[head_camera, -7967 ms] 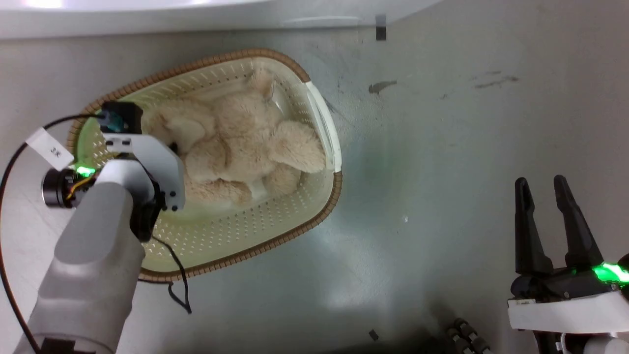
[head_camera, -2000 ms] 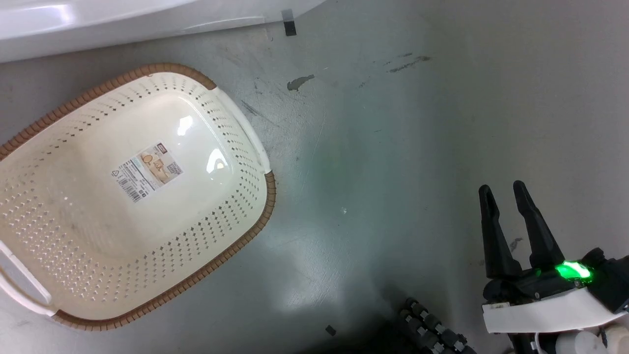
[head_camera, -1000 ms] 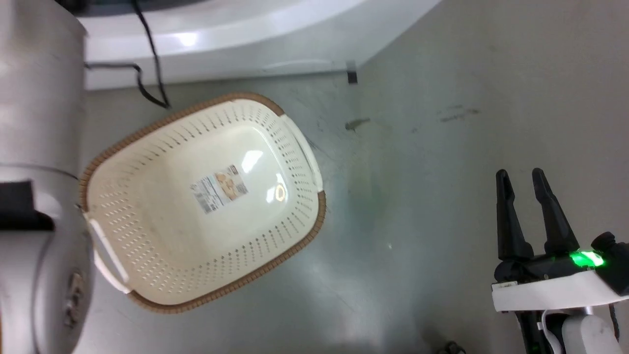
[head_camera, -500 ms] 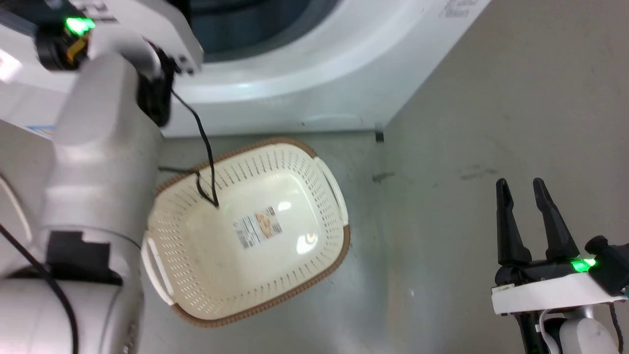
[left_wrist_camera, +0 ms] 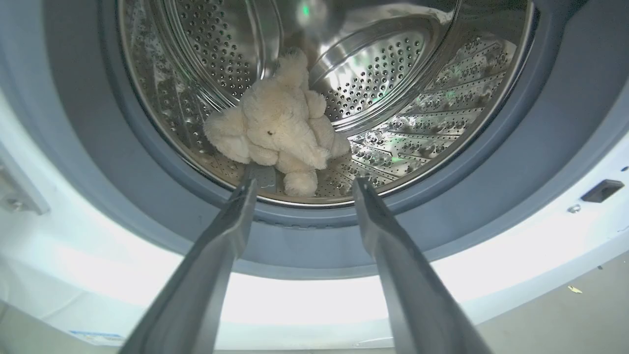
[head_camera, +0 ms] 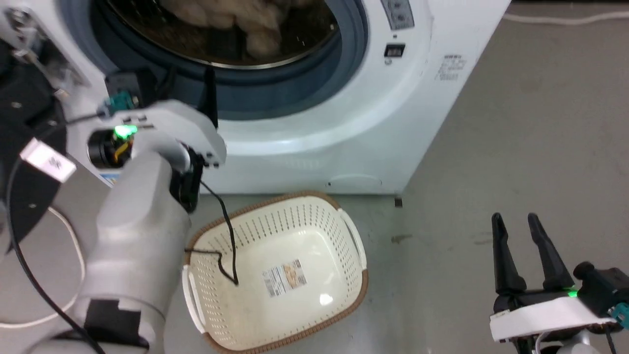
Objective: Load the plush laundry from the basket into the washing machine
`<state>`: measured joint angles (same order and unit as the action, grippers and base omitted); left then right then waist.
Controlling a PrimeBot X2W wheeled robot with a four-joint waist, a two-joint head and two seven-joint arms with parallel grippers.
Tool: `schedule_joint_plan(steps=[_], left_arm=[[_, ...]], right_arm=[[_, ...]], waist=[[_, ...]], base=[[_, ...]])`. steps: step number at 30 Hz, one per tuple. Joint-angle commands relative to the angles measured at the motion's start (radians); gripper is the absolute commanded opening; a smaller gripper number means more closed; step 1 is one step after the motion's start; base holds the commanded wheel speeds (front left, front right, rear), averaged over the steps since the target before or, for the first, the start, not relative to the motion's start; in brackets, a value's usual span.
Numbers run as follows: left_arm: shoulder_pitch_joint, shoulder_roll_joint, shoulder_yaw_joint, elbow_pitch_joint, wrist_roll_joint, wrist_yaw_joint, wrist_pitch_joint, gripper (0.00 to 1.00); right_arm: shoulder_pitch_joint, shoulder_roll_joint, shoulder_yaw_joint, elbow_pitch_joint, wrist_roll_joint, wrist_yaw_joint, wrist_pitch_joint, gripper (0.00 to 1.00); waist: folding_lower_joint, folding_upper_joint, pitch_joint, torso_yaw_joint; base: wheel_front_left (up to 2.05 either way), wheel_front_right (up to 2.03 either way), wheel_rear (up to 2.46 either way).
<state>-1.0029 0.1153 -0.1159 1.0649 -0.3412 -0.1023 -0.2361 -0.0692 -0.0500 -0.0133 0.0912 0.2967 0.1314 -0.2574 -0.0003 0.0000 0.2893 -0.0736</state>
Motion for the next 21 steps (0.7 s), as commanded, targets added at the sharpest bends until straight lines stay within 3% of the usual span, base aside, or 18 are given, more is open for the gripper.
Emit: schedule_joint_plan(steps=[1, 6, 7, 21], left_arm=[[0.045, -0.004, 0.002, -0.019, -0.007, -0.005, -0.011, 1.0], [0.151, -0.002, 0.012, -0.108, -0.019, -0.006, -0.022, 1.0], [0.224, 0.006, 0.019, -0.186, -0.014, 0.003, -0.024, 1.0], [0.64, 0.018, 0.072, -0.65, 0.058, 0.098, -0.025, 1.0]], right_arm=[[0.016, 0.0, -0.001, 0.006, -0.008, -0.001, -0.004, 1.0], [0.038, 0.0, 0.0, 0.018, -0.016, -0.001, -0.004, 1.0], [0.049, 0.0, -0.002, 0.023, -0.021, -0.001, -0.002, 1.0], [0.123, 0.0, -0.014, 0.029, -0.036, -0.001, 0.016, 1.0]], waist=[[0.0003, 0.0, -0.055, 0.022], [0.0003, 0.0, -0.109, 0.033], [0.0003, 0.0, -0.139, 0.039], [0.0003, 0.0, -0.277, 0.042]], base=[[0.0, 0.0, 0.0], [0.0, 0.0, 0.0], [0.0, 0.0, 0.0], [0.0, 0.0, 0.0]])
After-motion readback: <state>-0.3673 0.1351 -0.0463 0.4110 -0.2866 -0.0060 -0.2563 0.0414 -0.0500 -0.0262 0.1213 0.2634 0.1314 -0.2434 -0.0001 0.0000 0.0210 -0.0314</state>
